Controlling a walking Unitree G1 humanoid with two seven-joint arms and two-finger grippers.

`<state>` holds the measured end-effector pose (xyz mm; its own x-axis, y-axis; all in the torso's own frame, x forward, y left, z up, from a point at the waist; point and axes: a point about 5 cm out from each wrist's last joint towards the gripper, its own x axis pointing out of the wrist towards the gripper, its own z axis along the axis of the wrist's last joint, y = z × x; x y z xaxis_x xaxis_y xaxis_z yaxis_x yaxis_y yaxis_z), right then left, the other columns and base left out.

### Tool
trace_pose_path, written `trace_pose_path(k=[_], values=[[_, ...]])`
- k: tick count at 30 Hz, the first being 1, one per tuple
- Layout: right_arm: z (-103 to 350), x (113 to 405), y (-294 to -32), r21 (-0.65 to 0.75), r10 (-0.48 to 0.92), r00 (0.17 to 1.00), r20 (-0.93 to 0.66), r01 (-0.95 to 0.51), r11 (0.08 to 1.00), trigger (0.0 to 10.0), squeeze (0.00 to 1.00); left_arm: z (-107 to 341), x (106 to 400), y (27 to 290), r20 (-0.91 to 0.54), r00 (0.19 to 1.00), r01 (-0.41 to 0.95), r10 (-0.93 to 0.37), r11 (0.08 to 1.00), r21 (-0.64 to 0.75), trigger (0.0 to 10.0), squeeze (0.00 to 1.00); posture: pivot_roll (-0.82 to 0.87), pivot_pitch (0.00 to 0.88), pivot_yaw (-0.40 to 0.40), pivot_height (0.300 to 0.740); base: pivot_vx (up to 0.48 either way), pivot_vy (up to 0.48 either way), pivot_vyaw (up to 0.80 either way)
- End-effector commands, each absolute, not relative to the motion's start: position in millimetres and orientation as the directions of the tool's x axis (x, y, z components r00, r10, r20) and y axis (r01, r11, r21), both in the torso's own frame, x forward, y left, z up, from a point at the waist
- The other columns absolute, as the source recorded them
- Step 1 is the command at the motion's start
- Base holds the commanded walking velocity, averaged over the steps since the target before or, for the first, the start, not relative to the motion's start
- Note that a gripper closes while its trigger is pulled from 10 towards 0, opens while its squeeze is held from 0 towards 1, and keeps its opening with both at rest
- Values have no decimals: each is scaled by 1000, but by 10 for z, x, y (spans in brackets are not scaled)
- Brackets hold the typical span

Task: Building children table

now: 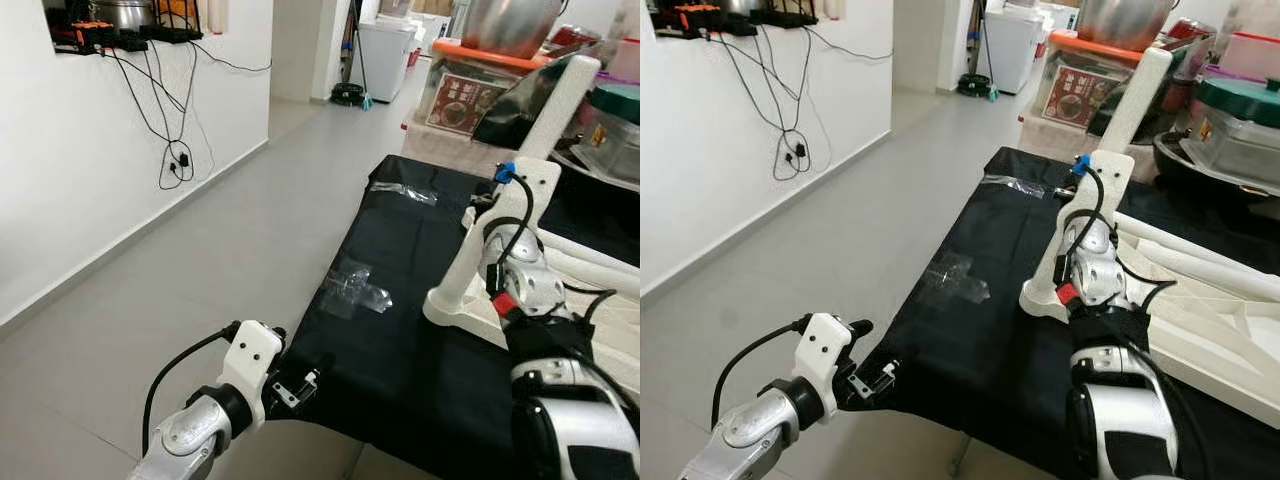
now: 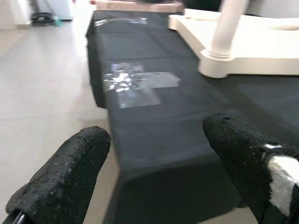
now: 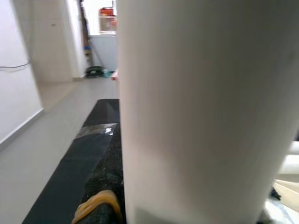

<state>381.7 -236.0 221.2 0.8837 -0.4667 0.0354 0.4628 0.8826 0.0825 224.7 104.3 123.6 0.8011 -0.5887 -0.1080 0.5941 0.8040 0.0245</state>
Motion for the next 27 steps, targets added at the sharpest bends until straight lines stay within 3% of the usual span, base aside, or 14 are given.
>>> trace_pose_path(k=[1,7,8,10,14,16,17,19,20,22,23,24,25,27], values=[[1846,3730,-2471,-16,-554,828,-84,555,832,9490,0,1260,2233,1028,-95,805,588,-586,809,2,10000,0,90,0,-119,740,0,0,0],[2078,3830,-2197,85,-345,938,16,343,936,10000,0,1294,2231,1117,-84,824,563,-561,826,11,10000,0,90,0,-117,740,0,0,0],[2151,3830,-2179,84,-311,948,66,306,948,10000,1000,1298,2232,1124,-82,826,560,-558,828,13,10000,0,90,0,-117,740,0,0,0],[2301,3816,-2136,97,-221,961,168,207,973,10000,1000,1304,2230,1140,-80,831,553,-550,833,14,10000,0,93,0,-121,740,0,0,0],[2354,3807,-2112,106,-182,963,201,163,981,10000,1000,1305,2229,1145,-80,833,551,-548,835,14,10000,0,93,0,-121,740,0,0,0],[2485,3797,-1908,140,104,965,240,-141,980,10000,1000,1305,2226,1137,-79,833,550,-548,835,11,10000,0,93,0,-120,740,0,0,0],[2485,3797,-1908,140,104,965,240,-141,980,10000,1000,1305,2226,1137,-79,833,550,-548,835,11,10000,0,93,0,-120,740,0,0,0],[2586,3703,-1724,56,419,872,251,-445,894,10000,1000,1305,2224,1130,-79,830,554,-552,832,8,10000,0,91,0,-119,740,0,0,0],[2595,3642,-1667,-7,536,812,231,-549,835,10000,0,1305,2225,1127,-80,829,556,-554,831,8,10000,0,88,0,-117,740,0,0,0],[2595,3642,-1667,-7,536,812,231,-549,835,10000,0,1305,2225,1127,-80,829,556,-554,831,8,10000,0,88,0,-117,740,0,0,0],[2601,3552,-1611,-58,655,727,207,-659,750,10000,0,1304,2225,1123,-80,827,559,-557,829,8,10000,0,89,0,-120,740,0,0,0],[2601,3552,-1611,-58,655,727,207,-659,750,10000,0,1304,2225,1123,-80,827,559,-557,829,8,10000,0,89,0,-120,740,0,0,0],[2592,3442,-1548,-103,761,628,164,-756,646,10000,0,1304,2229,1119,-80,825,561,-559,828,9,10000,0,91,0,-123,740,0,0,0],[2592,3442,-1548,-103,761,628,164,-756,646,10000,0,1304,2229,1119,-80,825,561,-559,828,9,10000,0,91,0,-123,740,0,0,0]])
